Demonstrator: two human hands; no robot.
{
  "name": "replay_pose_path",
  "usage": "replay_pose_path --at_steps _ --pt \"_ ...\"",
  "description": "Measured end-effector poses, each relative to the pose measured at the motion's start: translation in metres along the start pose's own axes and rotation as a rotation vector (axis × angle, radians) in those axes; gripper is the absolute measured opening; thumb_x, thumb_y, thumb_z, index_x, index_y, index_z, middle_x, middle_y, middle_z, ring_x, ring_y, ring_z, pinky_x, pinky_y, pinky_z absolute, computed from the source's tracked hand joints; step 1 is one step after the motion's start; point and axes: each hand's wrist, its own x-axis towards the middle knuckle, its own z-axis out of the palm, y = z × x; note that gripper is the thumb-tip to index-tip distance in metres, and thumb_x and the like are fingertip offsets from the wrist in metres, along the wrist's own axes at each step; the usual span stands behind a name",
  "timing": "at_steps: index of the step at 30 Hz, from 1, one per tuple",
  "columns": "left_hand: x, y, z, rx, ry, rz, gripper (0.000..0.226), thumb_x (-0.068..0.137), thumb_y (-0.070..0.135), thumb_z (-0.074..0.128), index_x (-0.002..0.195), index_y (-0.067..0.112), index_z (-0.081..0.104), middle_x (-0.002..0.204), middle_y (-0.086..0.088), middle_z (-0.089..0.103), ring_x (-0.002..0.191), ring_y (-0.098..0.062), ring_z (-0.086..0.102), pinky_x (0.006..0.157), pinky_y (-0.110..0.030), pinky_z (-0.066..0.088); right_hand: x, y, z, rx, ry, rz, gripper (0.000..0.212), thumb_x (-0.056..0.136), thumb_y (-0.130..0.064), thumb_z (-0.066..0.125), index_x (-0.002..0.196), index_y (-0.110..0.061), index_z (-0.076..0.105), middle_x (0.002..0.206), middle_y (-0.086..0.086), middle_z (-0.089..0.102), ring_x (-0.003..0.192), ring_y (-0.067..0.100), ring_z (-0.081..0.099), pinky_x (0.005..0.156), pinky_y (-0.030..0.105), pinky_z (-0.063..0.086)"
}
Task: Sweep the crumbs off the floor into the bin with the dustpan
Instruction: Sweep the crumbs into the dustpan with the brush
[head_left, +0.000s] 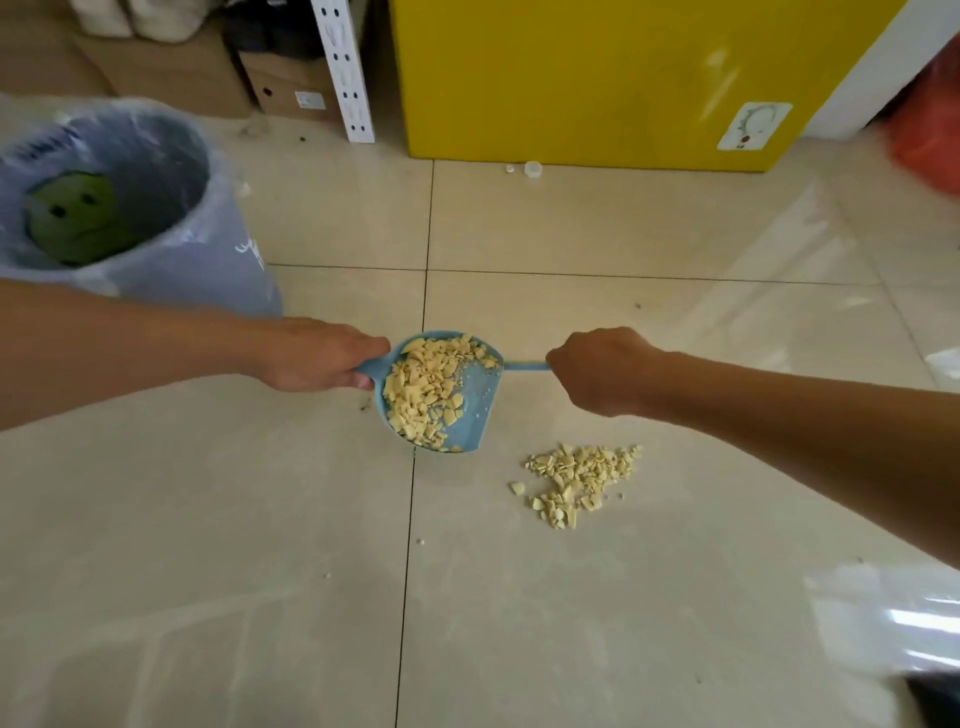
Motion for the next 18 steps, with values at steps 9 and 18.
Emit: replay_pose_path --at_steps 9,18 --pt "-0.028 -0.027 0.007 0.012 0.031 -0.019 0.030 0.098 0.048 0.043 0.113 0.022 0.044 0.099 -0.001 0.052 0.091 -0.016 0.054 0.081 -0.034 0.047 0.047 -0.013 0.027 -0.141 0.131 -0.232 0.034 0.102 -0.017 0.034 0.133 -0.017 0.047 0.105 0.008 0.065 0.088 0.031 0.068 0.059 0.033 0.037" --pt "-0.030 -0.038 0.007 0.116 0.004 0.041 0.023 0.098 0.048 0.044 0.103 0.026 0.043 0.094 0.005 0.052 0.088 -0.011 0.055 0.081 -0.037 0.051 0.007 0.009 0.045 -0.228 0.022 -0.357 0.044 0.102 -0.014 0.033 0.140 -0.032 0.047 0.119 0.002 0.065 0.102 0.029 0.065 0.071 0.032 0.044"
